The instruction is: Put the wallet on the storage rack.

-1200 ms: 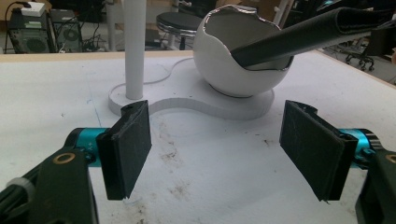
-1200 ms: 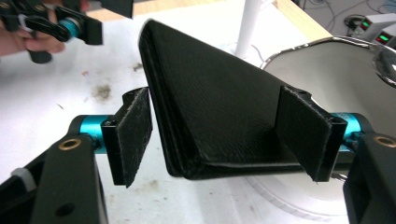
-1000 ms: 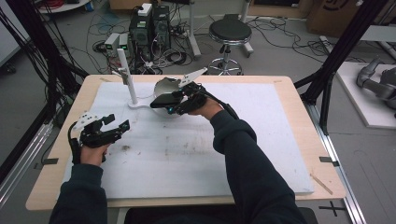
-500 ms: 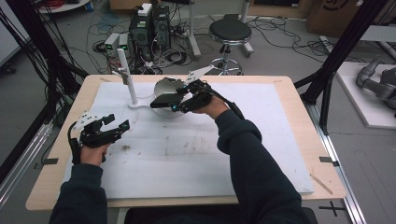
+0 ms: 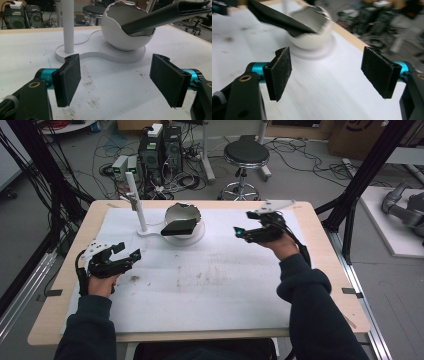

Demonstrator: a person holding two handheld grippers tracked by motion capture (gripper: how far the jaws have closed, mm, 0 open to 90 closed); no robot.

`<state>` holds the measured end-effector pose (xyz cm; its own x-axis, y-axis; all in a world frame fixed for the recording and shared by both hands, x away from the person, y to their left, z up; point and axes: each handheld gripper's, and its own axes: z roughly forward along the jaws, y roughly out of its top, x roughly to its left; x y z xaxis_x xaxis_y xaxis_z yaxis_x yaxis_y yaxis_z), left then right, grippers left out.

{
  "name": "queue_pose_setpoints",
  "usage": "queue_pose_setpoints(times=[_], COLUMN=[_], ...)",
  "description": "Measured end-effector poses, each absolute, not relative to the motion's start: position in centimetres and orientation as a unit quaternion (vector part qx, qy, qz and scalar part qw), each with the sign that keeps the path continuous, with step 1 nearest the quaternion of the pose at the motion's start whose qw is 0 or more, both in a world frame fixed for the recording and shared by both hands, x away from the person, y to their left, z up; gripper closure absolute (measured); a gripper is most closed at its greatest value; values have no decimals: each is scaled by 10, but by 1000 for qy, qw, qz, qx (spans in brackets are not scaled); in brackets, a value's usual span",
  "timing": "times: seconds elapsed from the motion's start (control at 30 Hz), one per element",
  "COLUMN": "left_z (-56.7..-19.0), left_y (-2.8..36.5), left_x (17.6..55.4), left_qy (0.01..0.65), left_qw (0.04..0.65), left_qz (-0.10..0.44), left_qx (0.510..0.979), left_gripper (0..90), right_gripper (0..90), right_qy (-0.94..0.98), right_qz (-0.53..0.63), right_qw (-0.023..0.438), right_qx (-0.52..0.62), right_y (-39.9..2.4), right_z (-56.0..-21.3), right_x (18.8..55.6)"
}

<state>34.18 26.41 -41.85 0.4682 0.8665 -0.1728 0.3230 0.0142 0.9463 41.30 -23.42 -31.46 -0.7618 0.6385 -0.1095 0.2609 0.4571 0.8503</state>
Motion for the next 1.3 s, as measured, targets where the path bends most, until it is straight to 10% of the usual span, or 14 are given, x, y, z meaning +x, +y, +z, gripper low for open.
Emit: queue_pose_setpoints(times=[0.43, 1.3], left_z=[-417, -415], left_y=[259, 258], left_x=[342, 338], left_qy=[447, 438], left_qw=[550, 560], left_qz=[250, 250], left_qx=[660, 657], left_gripper=[248, 248], right_gripper=[223, 214], right_qy=[765, 751], right_qz=[437, 423], right_qw=[268, 284], right_qx=[389, 420], right_y=[-329, -333], right_z=[-367, -395], right_x=[373, 353])
